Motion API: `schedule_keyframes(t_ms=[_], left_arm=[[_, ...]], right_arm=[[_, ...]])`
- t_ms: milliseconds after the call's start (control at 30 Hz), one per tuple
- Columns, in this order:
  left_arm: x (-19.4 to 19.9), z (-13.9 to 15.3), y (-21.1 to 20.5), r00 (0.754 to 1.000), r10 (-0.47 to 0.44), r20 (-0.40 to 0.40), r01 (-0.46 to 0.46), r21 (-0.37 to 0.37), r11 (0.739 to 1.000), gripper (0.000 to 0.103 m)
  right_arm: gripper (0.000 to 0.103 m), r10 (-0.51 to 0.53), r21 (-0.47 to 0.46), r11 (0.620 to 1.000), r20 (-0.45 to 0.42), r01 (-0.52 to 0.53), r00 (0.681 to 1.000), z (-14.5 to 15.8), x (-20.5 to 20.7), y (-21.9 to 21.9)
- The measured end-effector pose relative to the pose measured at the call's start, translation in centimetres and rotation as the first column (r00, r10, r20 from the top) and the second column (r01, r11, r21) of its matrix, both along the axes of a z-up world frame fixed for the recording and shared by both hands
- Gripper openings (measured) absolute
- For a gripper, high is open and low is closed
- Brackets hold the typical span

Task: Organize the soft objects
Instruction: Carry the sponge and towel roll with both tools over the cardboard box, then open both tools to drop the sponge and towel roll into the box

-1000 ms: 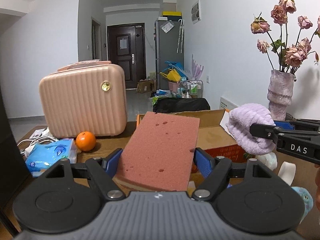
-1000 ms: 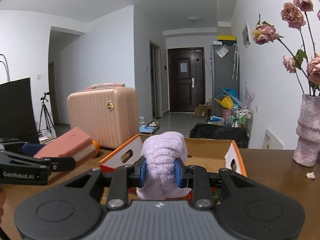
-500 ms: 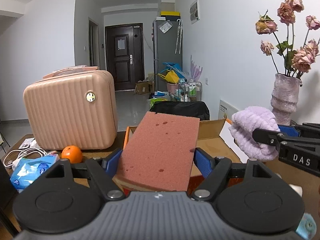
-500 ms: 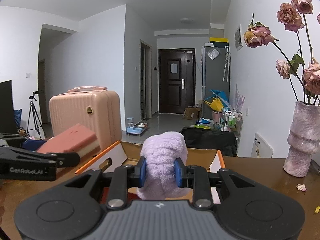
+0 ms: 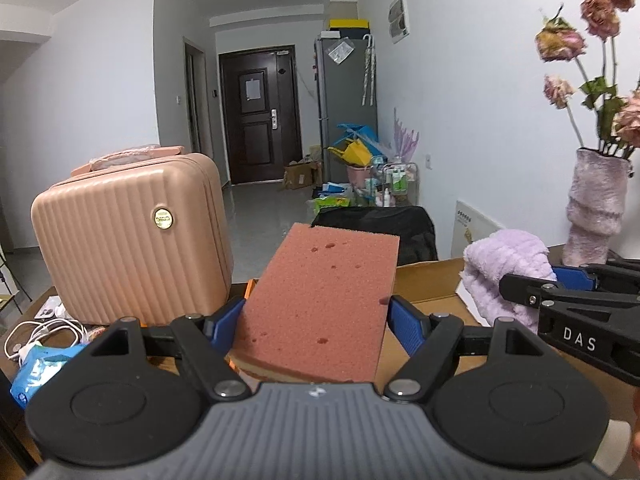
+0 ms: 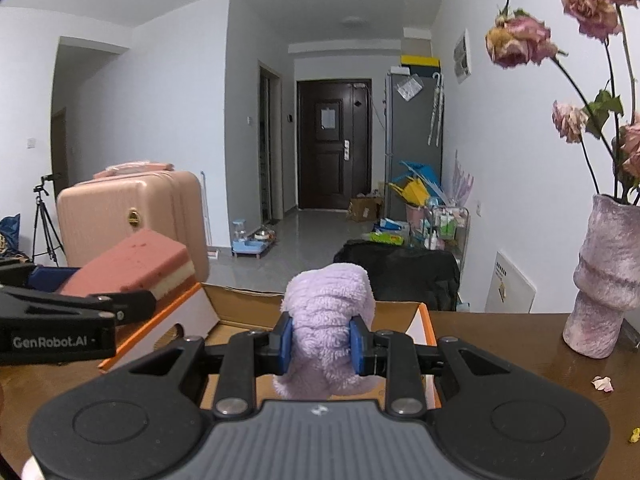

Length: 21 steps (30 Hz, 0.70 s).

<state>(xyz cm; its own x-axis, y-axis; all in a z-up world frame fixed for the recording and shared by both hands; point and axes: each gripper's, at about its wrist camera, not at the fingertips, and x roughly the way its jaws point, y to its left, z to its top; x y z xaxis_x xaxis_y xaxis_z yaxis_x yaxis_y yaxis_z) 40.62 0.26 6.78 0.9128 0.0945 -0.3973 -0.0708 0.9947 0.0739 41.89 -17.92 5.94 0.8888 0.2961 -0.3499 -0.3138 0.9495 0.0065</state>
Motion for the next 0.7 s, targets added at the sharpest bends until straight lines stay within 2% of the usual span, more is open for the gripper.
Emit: schedule_keyframes(t_ms=[433,567,600,667,700], left_arm=[[6.0,-2.8,0.5,0.991,0.082,-0.102,-0.082,0.001,0.997,0.078],[6.9,-3.7,1.0,0.988,0.103,-0.115,-0.102,0.008,0.995,0.08],[7.1,-3.9,1.2,0.987,0.107,-0.12,-0.106,0.009,0.994,0.083],[7.1,-4.1,1.5,0.985,0.12,-0.124,-0.119,0.013,0.993,0.092],[7.2,-4.2,1.7,0.984,0.132,-0.121,-0.131,0.016,0.991,0.101]], right_arm=[[0.028,-0.05,-0.027,0.999,-0.124,0.047,0.991,-1.6,6.4,0.9],[0.033,-0.052,-0.048,0.998,-0.151,0.045,0.987,-2.2,7.5,1.2],[0.034,-0.055,-0.061,0.997,-0.155,0.046,0.986,-2.5,7.6,1.3],[0.044,-0.053,-0.08,0.996,-0.153,0.041,0.987,-2.8,7.7,1.4],[0.047,-0.053,-0.085,0.996,-0.155,0.04,0.986,-2.9,7.7,1.5]])
